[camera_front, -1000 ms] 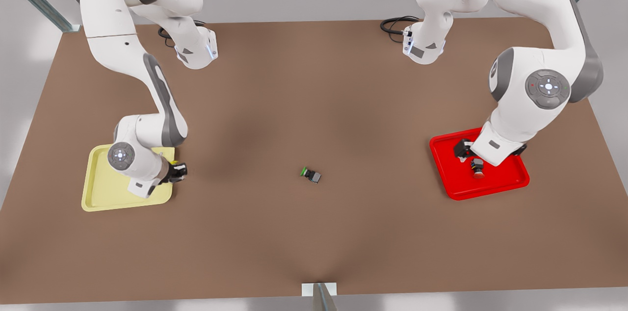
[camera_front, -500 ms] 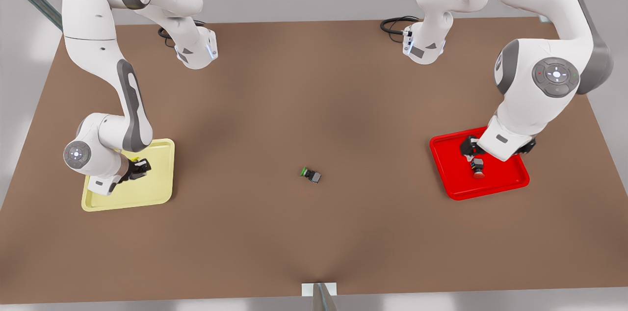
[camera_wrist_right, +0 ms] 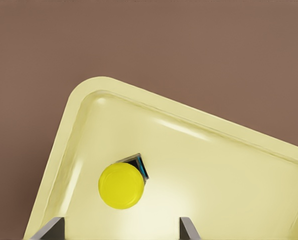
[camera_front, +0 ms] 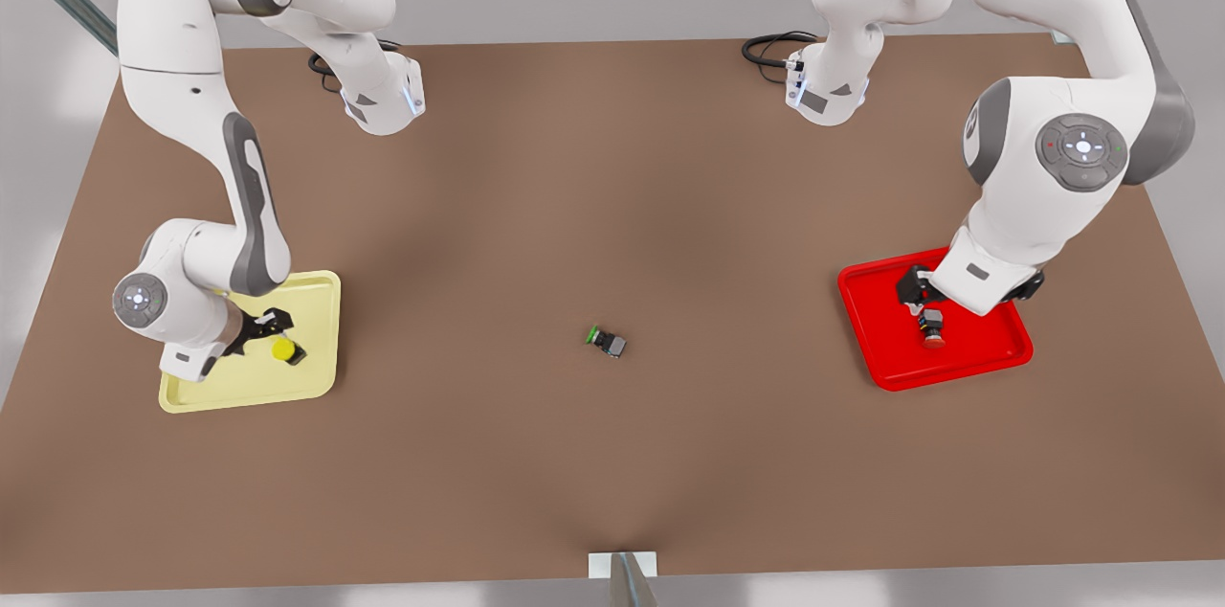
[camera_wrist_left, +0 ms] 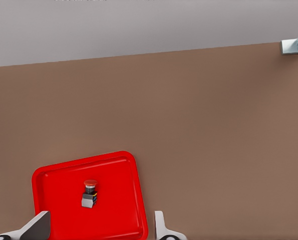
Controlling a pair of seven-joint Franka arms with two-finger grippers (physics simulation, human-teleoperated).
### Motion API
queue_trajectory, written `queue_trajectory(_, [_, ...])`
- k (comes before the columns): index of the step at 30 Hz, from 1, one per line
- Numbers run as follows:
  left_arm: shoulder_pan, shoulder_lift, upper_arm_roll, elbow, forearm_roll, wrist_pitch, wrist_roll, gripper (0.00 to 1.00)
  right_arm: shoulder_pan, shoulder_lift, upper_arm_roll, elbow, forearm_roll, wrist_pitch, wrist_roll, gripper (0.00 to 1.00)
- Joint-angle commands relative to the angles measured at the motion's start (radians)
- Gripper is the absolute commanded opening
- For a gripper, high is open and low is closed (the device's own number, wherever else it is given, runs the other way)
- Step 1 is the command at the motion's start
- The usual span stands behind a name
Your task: Place the switches on the corresponding trays according to their colors
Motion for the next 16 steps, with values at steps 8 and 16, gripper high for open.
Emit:
queue_trajectory(8, [0.000,-0.003,-0.003,-0.002,-0.001,-0.003,0.003,1.00,0.002,-0.165,0.008,0.226,0.015,-0.378,0.210,1.00])
queue_trajectory(16, [0.000,-0.003,-0.006,0.000,-0.001,-0.005,-0.002,1.00,-0.089,-0.208,0.146,0.448,-0.046,-0.650,0.324,1.00])
